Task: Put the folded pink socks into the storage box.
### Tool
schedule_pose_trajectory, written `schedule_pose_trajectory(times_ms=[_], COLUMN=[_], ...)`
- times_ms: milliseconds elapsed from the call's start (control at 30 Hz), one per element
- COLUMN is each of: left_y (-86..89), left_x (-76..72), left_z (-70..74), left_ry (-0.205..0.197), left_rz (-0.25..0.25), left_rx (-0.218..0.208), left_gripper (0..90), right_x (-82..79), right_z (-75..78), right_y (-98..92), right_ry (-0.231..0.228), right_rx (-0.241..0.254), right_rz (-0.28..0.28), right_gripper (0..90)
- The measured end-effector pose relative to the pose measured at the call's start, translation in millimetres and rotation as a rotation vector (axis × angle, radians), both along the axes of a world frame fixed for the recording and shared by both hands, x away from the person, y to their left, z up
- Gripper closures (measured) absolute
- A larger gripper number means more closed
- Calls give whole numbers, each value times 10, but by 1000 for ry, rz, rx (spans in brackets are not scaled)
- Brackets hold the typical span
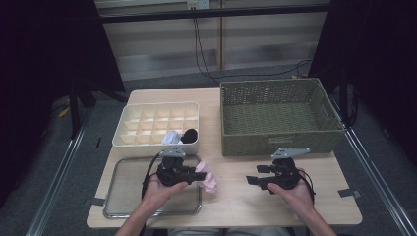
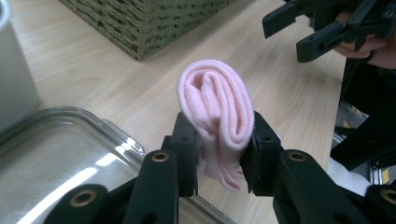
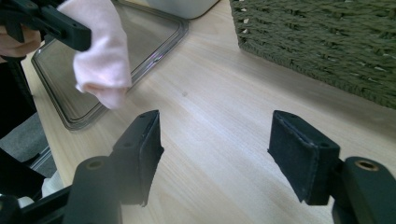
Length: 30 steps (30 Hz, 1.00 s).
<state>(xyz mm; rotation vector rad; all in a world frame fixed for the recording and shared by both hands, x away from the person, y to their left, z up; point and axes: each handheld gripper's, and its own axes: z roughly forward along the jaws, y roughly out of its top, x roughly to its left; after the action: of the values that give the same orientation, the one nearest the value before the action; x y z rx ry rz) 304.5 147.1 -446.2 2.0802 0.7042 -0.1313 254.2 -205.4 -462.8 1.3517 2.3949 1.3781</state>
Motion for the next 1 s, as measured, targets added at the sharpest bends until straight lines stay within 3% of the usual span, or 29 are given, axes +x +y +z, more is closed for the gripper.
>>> schedule_pose_trajectory(times_ms=[200, 533, 800, 1000], left_y=[135, 243, 398, 518], left_x=[34, 10, 35, 45], left_z=[36, 116, 169, 241], left_ry=[-3, -10, -14, -42], left_rz=[41, 59, 89, 106], left_rx=[-4, 8, 29, 29], left_gripper=[694, 694, 694, 694], right_x=[-16, -41, -13, 0], right_z=[-39, -38, -59, -77], right_y=[-56, -104, -117, -100], right_ry=[4, -19, -6, 6], right_rx=[0, 9, 20, 12], right_rz=[-11, -16, -10, -8], right_gripper=[314, 259, 224, 224])
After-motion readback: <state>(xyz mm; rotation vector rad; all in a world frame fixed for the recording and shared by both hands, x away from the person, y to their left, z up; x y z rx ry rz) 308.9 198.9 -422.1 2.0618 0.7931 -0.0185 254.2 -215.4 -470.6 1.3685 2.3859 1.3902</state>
